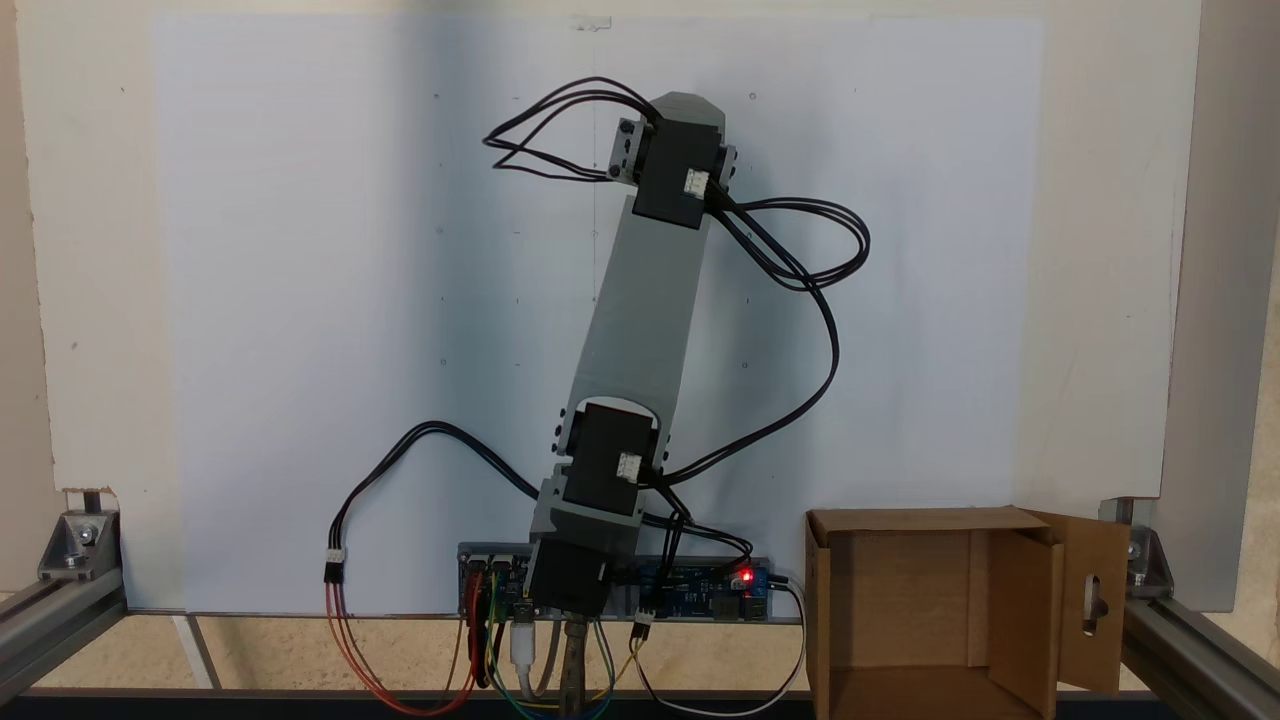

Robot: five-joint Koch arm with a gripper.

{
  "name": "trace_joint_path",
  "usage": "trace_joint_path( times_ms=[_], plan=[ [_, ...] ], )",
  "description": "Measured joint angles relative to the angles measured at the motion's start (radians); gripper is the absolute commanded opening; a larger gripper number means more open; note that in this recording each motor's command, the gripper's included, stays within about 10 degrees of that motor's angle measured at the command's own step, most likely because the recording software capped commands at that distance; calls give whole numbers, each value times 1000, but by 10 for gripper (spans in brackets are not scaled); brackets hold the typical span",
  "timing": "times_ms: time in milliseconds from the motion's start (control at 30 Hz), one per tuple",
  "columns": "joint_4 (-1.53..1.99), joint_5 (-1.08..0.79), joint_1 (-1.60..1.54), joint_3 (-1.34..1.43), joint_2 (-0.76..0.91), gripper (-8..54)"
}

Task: Grasp a green dice and put it in the bin.

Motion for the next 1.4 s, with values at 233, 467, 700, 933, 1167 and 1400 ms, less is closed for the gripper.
trace_joint_path(
  times_ms=[233, 467, 700, 933, 1167, 1400],
  plan=[
    [-23, -2, 0, 26, 0, 440],
    [-23, -6, 0, 29, -3, 439],
    [-58, -6, -2, 34, -26, 432],
    [-74, -6, -2, 34, -31, 431],
    [-78, -6, -2, 37, -37, 412],
    [-80, -6, -3, 37, -41, 294]
  ],
)
